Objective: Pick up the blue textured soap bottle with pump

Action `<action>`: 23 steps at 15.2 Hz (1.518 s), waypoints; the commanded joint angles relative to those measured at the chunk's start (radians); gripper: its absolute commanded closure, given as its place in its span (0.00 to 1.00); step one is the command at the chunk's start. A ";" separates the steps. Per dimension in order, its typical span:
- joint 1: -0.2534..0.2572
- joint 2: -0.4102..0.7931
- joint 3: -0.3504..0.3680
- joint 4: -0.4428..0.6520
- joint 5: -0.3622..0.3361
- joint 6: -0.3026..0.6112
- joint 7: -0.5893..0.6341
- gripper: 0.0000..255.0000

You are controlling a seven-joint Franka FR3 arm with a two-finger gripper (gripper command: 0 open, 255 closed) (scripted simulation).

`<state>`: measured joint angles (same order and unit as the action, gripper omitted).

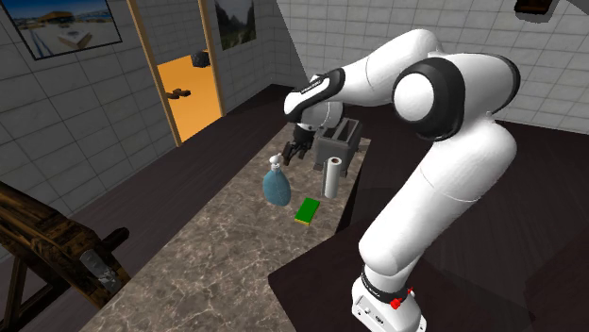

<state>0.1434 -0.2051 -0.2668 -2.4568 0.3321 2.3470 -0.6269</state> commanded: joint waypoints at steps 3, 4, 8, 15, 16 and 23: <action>0.040 0.180 -0.029 0.076 0.178 0.067 -0.186 0.00; 0.044 0.224 -0.029 0.098 0.225 0.075 -0.233 0.00; 0.036 0.356 -0.008 0.169 0.362 0.095 -0.368 0.00; 0.025 0.430 0.014 0.170 0.445 0.145 -0.448 0.00; 0.025 0.430 0.014 0.170 0.445 0.145 -0.448 0.00; 0.026 0.430 0.015 0.170 0.445 0.146 -0.447 1.00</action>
<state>0.1686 0.2238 -0.2527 -2.2862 0.7773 2.4933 -1.0740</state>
